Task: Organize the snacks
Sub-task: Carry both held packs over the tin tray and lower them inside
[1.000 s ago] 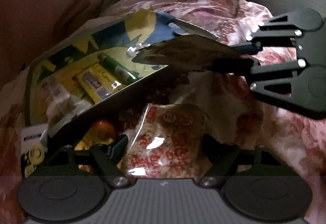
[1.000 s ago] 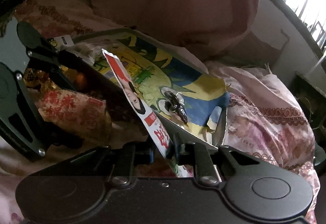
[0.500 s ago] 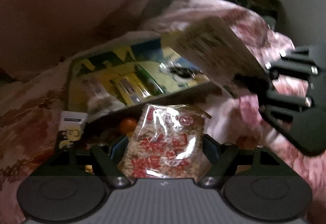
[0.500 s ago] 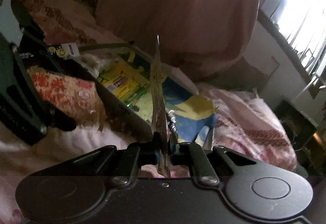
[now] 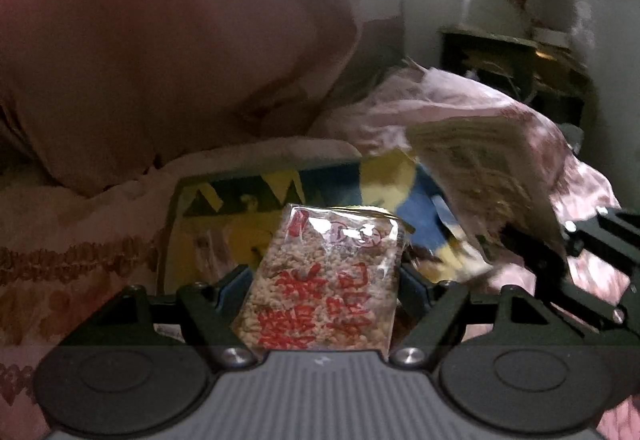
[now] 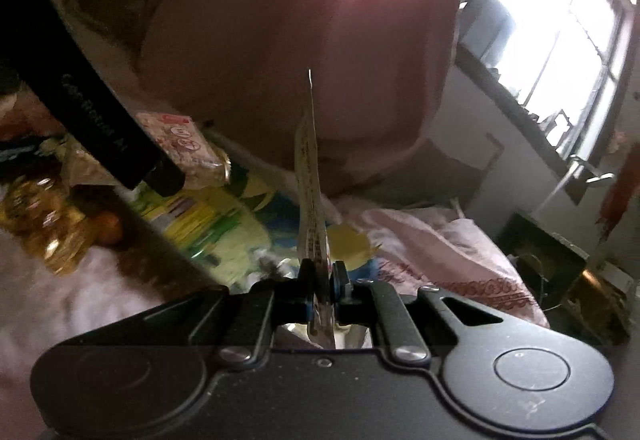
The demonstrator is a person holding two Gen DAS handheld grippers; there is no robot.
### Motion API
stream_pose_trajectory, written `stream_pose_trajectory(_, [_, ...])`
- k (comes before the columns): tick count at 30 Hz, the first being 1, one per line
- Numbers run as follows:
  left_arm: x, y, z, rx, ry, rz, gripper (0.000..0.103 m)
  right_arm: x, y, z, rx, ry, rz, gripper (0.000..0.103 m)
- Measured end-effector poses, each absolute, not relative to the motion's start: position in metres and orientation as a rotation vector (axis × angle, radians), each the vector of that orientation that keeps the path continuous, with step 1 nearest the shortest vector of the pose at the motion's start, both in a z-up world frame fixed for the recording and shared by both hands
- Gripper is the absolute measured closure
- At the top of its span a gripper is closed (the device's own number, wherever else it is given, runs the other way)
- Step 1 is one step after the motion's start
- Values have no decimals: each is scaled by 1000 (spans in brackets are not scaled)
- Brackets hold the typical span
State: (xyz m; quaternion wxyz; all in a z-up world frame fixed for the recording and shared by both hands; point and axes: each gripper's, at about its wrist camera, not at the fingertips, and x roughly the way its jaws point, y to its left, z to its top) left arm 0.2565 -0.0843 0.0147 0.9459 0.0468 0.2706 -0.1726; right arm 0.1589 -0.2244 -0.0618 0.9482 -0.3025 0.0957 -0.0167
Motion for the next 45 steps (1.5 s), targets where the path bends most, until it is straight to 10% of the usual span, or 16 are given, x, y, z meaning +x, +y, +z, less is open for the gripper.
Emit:
stream_pose_trajectory(27, [375, -151, -39, 107, 715, -267, 22, 263, -257, -82, -521, 323, -1, 91])
stream_pose_trajectory(45, [357, -129, -29, 177, 769, -235, 5, 258, -245, -70, -492, 458, 101, 21])
